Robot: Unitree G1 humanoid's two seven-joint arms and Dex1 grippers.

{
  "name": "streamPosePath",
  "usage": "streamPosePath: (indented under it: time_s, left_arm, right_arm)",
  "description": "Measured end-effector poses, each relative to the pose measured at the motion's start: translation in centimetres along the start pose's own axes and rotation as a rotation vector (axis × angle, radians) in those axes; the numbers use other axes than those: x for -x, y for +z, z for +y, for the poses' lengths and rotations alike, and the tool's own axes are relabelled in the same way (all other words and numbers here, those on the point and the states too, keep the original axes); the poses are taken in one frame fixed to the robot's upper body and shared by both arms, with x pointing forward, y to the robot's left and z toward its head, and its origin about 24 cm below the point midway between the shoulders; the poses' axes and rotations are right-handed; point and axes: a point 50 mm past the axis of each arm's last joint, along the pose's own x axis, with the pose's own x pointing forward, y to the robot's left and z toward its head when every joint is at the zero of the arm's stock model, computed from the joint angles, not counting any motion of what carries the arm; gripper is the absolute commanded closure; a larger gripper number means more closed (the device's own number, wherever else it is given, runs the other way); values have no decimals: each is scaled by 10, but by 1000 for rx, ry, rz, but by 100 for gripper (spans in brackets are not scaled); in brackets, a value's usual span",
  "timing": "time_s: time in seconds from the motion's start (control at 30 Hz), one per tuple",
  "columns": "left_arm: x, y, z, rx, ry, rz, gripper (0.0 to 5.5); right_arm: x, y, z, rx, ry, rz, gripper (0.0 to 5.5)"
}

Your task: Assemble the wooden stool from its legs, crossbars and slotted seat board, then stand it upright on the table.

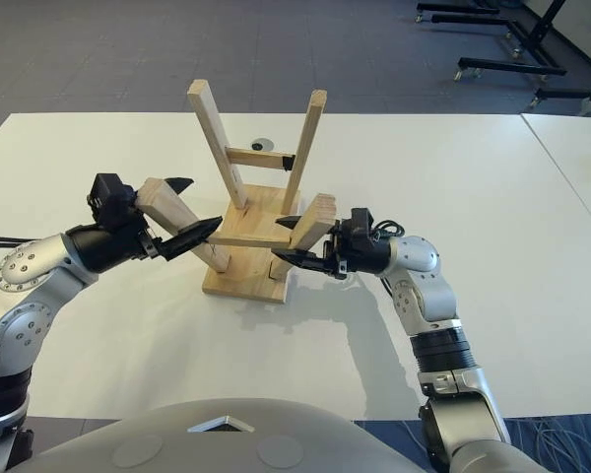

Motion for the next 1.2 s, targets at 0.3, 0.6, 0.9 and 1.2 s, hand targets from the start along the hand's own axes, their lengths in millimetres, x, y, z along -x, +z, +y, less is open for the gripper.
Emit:
streamPosePath:
  time_s: [0.3, 0.6, 0.9, 1.2]
  left_arm:
    - [2, -18, -1, 105, 53, 23, 101]
    - [-3, -12, -5, 277, 81, -158, 101]
    - [-4, -10, 2, 303, 96, -183, 101]
    - [-5, -18, 3, 229, 94, -48, 101]
  right_arm:
    - [-5, 0, -1, 4, 7, -1, 344]
    - [-9, 0, -1, 16, -2, -5, 344]
    - [-12, -2, 0, 16, 10, -11, 344]
    - [-10, -2, 0, 12, 7, -2, 344]
